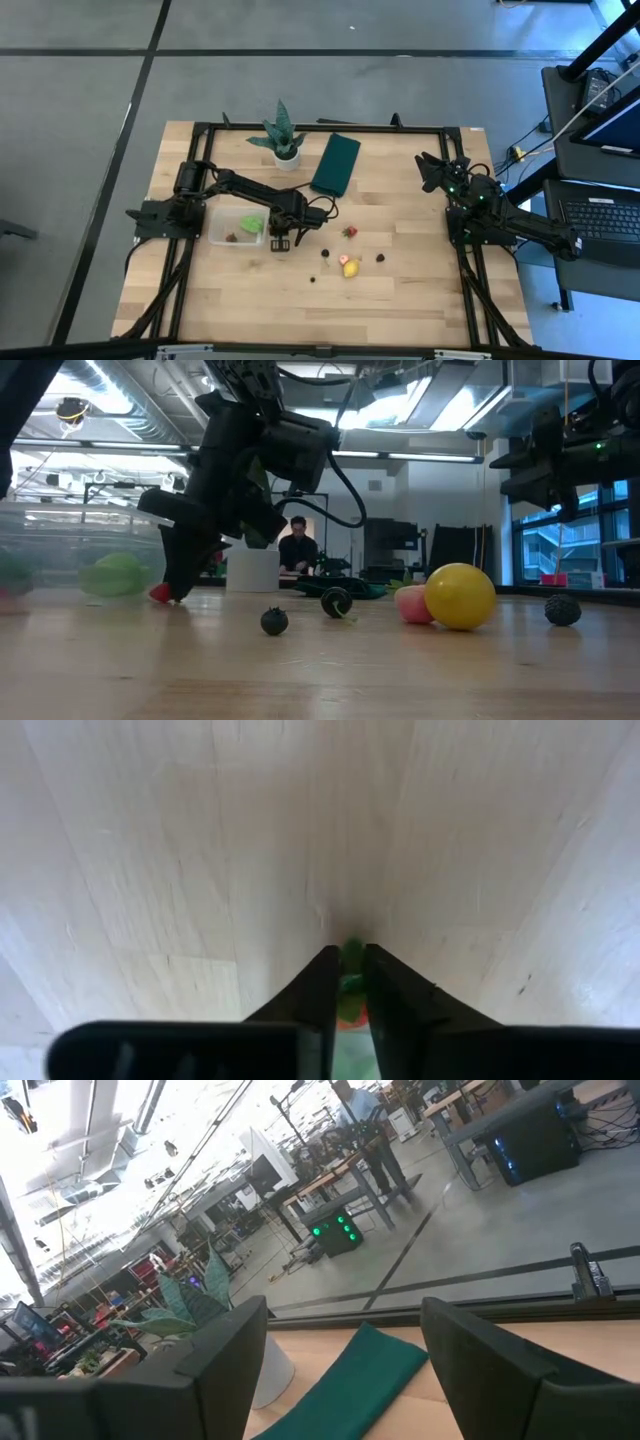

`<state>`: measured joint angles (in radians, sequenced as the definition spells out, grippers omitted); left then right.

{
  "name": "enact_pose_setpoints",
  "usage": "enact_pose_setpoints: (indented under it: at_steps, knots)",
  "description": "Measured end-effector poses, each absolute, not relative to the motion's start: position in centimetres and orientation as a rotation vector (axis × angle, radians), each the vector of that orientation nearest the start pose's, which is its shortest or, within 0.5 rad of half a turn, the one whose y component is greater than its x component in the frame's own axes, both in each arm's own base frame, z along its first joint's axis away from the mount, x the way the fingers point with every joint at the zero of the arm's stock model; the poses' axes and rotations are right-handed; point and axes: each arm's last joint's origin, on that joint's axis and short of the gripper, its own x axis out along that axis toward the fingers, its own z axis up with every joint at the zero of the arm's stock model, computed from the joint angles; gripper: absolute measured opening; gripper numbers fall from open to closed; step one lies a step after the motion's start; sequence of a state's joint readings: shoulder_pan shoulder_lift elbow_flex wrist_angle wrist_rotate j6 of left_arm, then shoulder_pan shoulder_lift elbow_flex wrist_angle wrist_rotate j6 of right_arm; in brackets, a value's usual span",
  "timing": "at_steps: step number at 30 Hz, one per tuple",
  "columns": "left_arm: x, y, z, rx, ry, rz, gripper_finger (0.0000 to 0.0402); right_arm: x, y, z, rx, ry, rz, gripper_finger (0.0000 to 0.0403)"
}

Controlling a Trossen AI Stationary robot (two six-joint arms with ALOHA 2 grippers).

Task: Pick and placing Produce into tupperware
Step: Put the left strawberry into the transparent bin

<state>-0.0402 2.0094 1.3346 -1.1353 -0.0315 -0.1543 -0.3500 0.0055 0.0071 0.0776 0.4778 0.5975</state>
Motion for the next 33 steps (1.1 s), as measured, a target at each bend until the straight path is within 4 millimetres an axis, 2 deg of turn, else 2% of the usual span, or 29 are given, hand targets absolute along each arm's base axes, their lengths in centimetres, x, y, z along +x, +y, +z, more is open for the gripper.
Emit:
enact_pose_setpoints:
  at_steps: [5,21,28,33]
  knots:
    - [33.8,-1.3,14.2,-0.042,1.804,0.129,0.0004,8.4,-4.5,17.3,0.568,-0.326,-0.778,0.0267]
    - [33.7,-1.2,14.7,-0.037,1.826,0.133,0.0001,8.4,-4.5,17.3,0.568,-0.326,-0.778,0.0267]
    - [35.2,-1.2,16.9,-0.014,1.768,0.13,0.0001,8.4,-4.5,17.3,0.568,-0.326,-0.778,0.0267]
    - [36.1,-1.0,20.1,0.072,1.748,0.18,0.0,8.4,-4.5,17.3,0.568,-0.326,-0.778,0.0267]
